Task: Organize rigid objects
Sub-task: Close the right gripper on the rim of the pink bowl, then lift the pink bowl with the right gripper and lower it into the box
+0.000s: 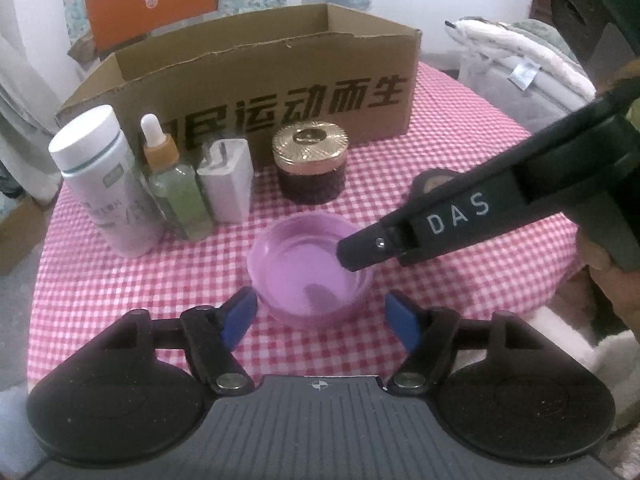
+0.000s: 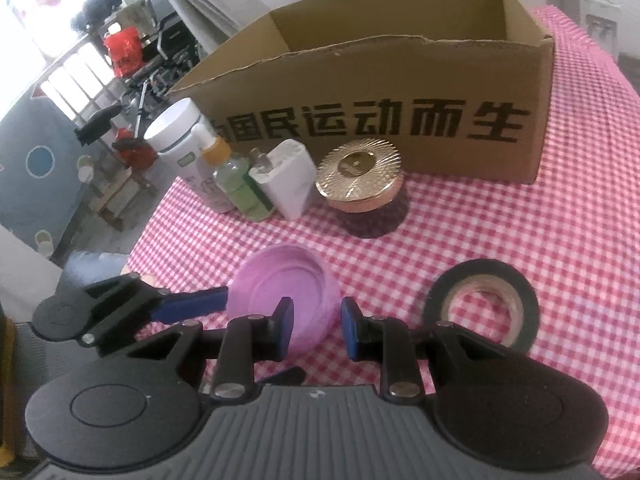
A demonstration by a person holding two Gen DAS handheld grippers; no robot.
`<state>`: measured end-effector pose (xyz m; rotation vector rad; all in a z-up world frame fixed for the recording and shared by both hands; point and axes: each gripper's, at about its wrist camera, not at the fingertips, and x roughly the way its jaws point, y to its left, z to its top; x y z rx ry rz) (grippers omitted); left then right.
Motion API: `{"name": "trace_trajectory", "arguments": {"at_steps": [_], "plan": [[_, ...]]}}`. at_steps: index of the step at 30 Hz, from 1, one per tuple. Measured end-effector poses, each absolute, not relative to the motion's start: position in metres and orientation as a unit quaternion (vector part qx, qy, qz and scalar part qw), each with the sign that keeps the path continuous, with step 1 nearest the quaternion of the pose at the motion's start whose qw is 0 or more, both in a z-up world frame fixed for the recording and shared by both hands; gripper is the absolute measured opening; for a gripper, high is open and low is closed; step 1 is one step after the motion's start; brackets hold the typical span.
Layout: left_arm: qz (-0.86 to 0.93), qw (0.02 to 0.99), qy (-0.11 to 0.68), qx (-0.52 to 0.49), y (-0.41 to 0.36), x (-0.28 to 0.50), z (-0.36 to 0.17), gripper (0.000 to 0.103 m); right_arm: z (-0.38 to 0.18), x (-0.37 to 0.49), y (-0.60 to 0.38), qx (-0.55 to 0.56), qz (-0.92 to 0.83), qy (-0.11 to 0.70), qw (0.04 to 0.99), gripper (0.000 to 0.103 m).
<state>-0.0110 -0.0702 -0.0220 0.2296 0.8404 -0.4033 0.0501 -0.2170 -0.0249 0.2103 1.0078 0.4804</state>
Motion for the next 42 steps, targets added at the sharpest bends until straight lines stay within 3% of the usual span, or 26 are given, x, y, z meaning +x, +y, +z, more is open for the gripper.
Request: {"name": "trace_trajectory", "arguments": {"at_steps": [5, 14, 22, 26, 35, 42], "plan": [[-0.196, 0.88, 0.421, 0.098, -0.066, 0.002, -0.023, 0.082, -0.026, 0.053, -0.215, 0.094, 0.23, 0.473, 0.846, 0.028], [-0.198, 0.877, 0.423, 0.114, -0.08, 0.013, -0.029, 0.083, -0.034, 0.054, -0.209, 0.086, 0.232, 0.472, 0.846, 0.028], [-0.19, 0.884, 0.411, 0.118, -0.082, 0.015, -0.032, 0.071, -0.034, 0.053, -0.207, 0.084, 0.234, 0.463, 0.851, 0.028], [-0.188, 0.884, 0.412, 0.114, -0.078, 0.014, -0.029, 0.071, -0.035, 0.052, -0.207, 0.09, 0.231, 0.462, 0.852, 0.028], [-0.181, 0.901, 0.375, 0.127, -0.08, 0.002, -0.004, 0.071, -0.013, 0.042, -0.208, 0.091, 0.228, 0.434, 0.867, 0.028], [-0.163, 0.927, 0.297, 0.158, -0.088, -0.006, 0.044, 0.071, 0.035, 0.037, -0.216, 0.096, 0.231, 0.367, 0.896, 0.028]]}}
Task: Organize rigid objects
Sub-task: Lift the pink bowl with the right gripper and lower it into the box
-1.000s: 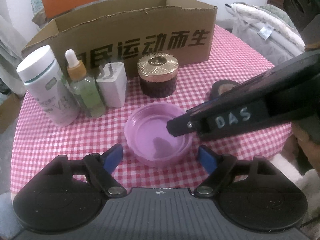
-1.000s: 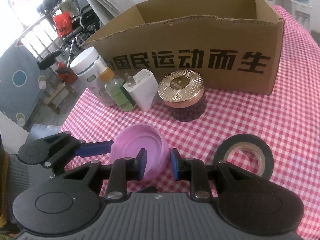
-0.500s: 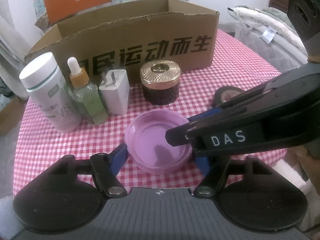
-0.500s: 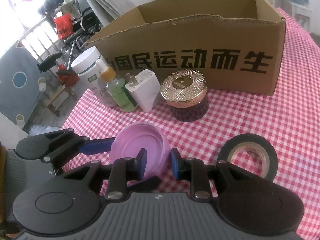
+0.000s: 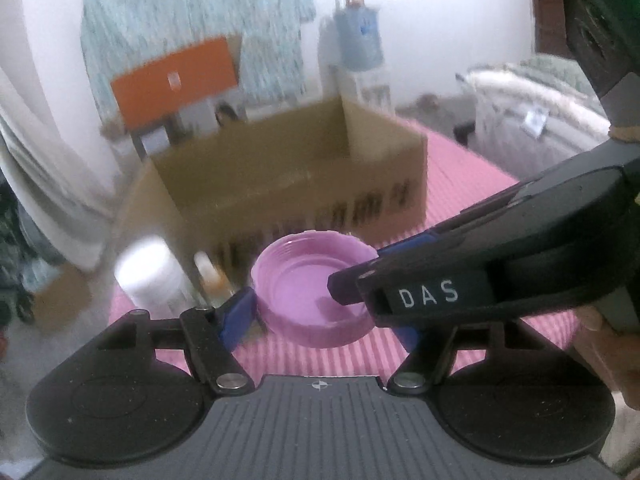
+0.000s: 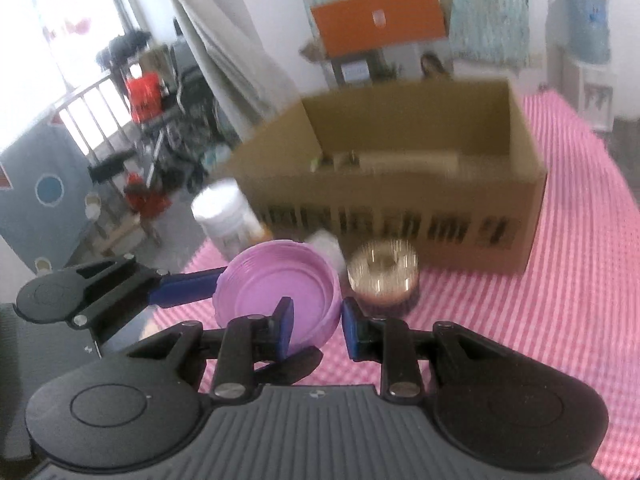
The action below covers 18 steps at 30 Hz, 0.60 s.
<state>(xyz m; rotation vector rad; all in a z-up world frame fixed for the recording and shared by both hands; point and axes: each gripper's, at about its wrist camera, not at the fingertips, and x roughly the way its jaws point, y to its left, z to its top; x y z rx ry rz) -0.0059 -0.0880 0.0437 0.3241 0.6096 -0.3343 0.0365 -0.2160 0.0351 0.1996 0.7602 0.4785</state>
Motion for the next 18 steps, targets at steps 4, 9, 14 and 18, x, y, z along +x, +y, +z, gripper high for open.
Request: {"name": "trace_trajectory", "arguments": {"at_steps": [4, 9, 14, 18], "plan": [[-0.147, 0.942, 0.257, 0.16, -0.091, 0.007, 0.069, 0.071, 0.067, 0.054, -0.221, 0.097, 0.246, 0.333, 0.905, 0.028], [-0.108, 0.953, 0.239, 0.151, -0.097, 0.043, 0.098, 0.071, 0.099, 0.094, -0.218, 0.072, 0.273, 0.305, 0.91, 0.028], [-0.089, 0.952, 0.27, 0.114, -0.09, 0.096, 0.107, 0.071, 0.114, 0.15, -0.202, 0.033, 0.29, 0.312, 0.904, 0.029], [-0.086, 0.936, 0.329, 0.097, -0.081, 0.144, 0.098, 0.071, 0.104, 0.205, -0.189, 0.027, 0.298, 0.37, 0.88, 0.029]]}}
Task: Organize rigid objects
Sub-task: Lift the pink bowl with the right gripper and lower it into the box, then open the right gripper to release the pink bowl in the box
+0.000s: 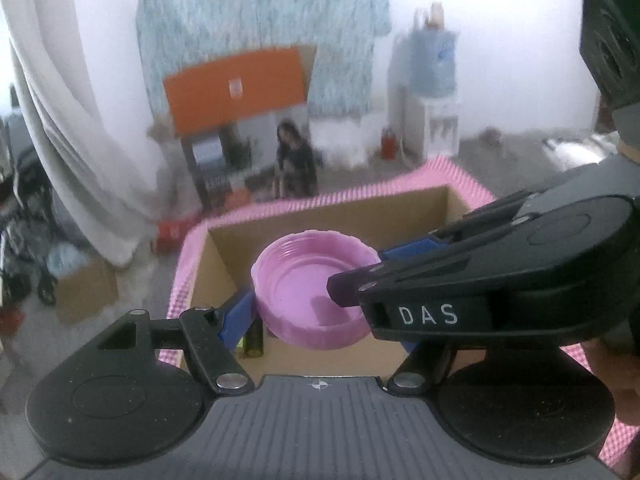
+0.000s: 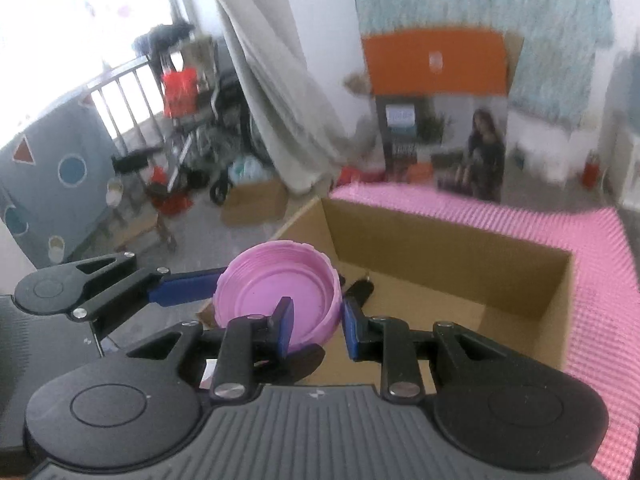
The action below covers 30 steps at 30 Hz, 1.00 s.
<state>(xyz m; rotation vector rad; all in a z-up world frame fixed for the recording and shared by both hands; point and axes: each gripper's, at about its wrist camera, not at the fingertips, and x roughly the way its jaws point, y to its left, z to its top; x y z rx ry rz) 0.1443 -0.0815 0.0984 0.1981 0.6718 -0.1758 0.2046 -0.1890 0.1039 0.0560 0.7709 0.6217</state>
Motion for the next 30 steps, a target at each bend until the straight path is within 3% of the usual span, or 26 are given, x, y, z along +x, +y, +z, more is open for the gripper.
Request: {"name": "trace_trajectory", "arguments": {"at_steps": [14, 20, 30], "plan": [[-0.104, 0.811, 0.56, 0.134, -0.061, 0.238, 0.026, 0.072, 0.014, 0.319, -0.167, 0.097, 0.322, 0.581, 0.741, 0.028], [-0.107, 0.791, 0.586, 0.14, -0.053, 0.244, 0.016, 0.073, -0.012, 0.334, -0.159, 0.113, 0.319, 0.621, 0.707, 0.03], [-0.125, 0.784, 0.592, 0.138, -0.053, 0.24, 0.023, 0.088, -0.027, 0.333, -0.154, 0.122, 0.313, 0.651, 0.68, 0.032]]}}
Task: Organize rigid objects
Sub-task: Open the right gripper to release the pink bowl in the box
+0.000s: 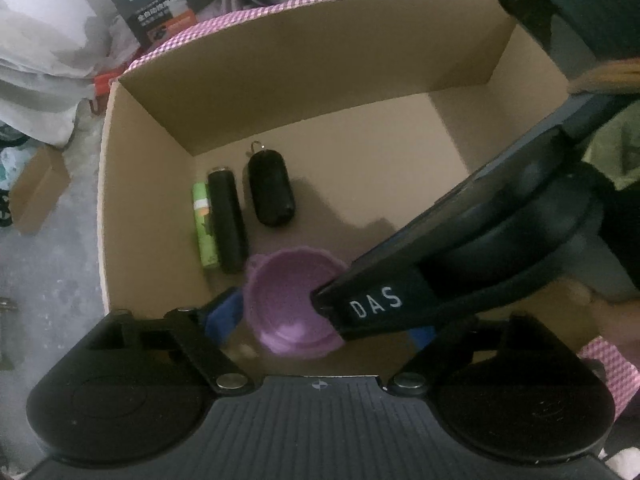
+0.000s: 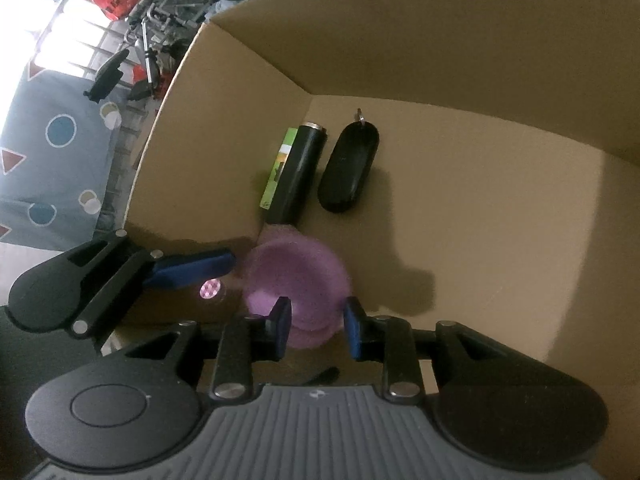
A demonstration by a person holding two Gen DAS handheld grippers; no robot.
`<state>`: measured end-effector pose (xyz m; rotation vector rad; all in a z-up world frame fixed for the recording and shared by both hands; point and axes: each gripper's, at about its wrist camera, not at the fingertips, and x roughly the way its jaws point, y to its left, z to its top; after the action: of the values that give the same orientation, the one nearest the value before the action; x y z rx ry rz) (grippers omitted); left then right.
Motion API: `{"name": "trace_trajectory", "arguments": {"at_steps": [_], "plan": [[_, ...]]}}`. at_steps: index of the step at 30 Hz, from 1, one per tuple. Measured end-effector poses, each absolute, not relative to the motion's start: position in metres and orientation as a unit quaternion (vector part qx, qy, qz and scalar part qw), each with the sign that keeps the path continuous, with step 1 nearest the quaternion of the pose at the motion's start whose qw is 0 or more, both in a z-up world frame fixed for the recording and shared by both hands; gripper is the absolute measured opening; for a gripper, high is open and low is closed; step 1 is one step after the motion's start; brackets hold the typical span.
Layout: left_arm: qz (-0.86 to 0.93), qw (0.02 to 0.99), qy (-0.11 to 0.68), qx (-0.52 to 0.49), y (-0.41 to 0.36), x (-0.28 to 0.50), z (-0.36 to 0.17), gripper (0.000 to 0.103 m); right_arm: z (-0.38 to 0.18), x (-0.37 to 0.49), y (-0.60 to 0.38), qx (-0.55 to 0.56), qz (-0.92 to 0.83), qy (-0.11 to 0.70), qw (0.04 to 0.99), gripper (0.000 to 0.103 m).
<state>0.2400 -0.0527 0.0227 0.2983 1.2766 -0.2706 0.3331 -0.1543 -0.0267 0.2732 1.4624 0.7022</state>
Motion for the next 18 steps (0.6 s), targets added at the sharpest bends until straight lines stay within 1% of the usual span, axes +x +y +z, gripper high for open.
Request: {"name": "trace_trajectory", "arguments": {"at_steps": [2, 3, 5, 7, 12, 14, 18], "plan": [[-0.122, 0.789, 0.586, 0.141, -0.055, 0.24, 0.027, 0.092, -0.023, 0.331, -0.155, 0.124, 0.315, 0.648, 0.683, 0.035], [-0.121, 0.791, 0.582, 0.142, -0.055, 0.239, 0.029, 0.093, -0.02, 0.33, -0.156, 0.125, 0.318, 0.645, 0.683, 0.036], [-0.119, 0.795, 0.578, 0.141, -0.052, 0.235, 0.034, 0.093, -0.012, 0.329, -0.158, 0.128, 0.319, 0.636, 0.691, 0.044], [-0.116, 0.8, 0.573, 0.137, -0.05, 0.232, 0.04, 0.093, -0.005, 0.326, -0.162, 0.132, 0.321, 0.626, 0.698, 0.047], [-0.119, 0.821, 0.546, 0.119, -0.044, 0.225, 0.064, 0.095, 0.021, 0.316, -0.178, 0.142, 0.322, 0.595, 0.722, 0.048], [-0.124, 0.833, 0.529, 0.107, -0.042, 0.223, 0.076, 0.096, 0.036, 0.309, -0.187, 0.148, 0.323, 0.575, 0.737, 0.052], [-0.136, 0.855, 0.495, 0.07, -0.039, 0.217, 0.101, 0.097, 0.068, 0.288, -0.213, 0.165, 0.317, 0.521, 0.775, 0.056]]}}
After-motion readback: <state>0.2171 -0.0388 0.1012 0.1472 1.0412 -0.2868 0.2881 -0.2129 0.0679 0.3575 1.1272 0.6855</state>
